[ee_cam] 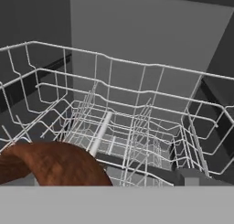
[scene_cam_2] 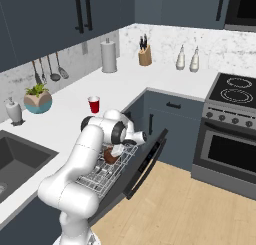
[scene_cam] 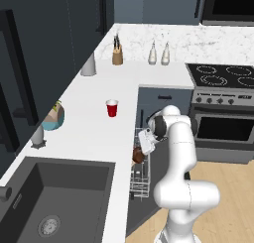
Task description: Pick up the cup and bowl from the counter, place them in the dishwasher, and close the dishwasher door.
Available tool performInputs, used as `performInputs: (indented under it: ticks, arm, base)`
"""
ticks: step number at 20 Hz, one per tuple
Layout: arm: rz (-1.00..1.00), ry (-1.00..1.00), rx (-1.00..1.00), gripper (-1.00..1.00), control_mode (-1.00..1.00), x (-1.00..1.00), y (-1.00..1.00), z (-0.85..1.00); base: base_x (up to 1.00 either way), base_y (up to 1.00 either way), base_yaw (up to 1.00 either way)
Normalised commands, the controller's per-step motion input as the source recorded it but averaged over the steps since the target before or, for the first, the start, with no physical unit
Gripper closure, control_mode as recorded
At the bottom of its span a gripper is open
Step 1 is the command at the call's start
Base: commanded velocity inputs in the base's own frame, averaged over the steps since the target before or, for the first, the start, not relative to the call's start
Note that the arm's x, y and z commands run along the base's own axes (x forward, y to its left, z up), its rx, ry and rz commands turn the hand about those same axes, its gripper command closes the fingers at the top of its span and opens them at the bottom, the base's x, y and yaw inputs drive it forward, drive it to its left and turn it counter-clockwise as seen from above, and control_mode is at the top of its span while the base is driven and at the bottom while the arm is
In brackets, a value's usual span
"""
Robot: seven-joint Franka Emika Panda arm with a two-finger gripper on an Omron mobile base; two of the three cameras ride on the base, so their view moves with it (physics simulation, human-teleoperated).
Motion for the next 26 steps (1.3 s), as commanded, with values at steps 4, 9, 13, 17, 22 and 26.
performInputs:
  ticks: [4, 9, 13, 17, 22, 26]
  arm:
    - [0.0, 0.03, -0.1, -1.0, -1.0, 0.0, 0.0, -0.16]
    - [0.0, 0.02, -0.13, -1.0, -1.0, 0.0, 0.0, -0.08]
    - [0.0, 0.01, -0.14, -1.0, -1.0, 0.02, 0.0, -0.17]
    - [0.0, 0.0, -0.11, -1.0, -1.0, 0.15, 0.02, -0.38]
    - [0.0, 0.0, -0.06, -1.0, -1.0, 0.06, 0.01, -0.25]
    - [-0.01, 0.01, -0.03, -1.0, -1.0, -0.04, -0.11, 0.0]
  base:
    - [0.0, 0.0, 0.0]
    - [0.0, 0.0, 0.0]
    - [0.0, 0.0, 0.0]
    - [0.0, 0.0, 0.0]
    - [0.0, 0.0, 0.0]
    - [0.0, 0.0, 0.0]
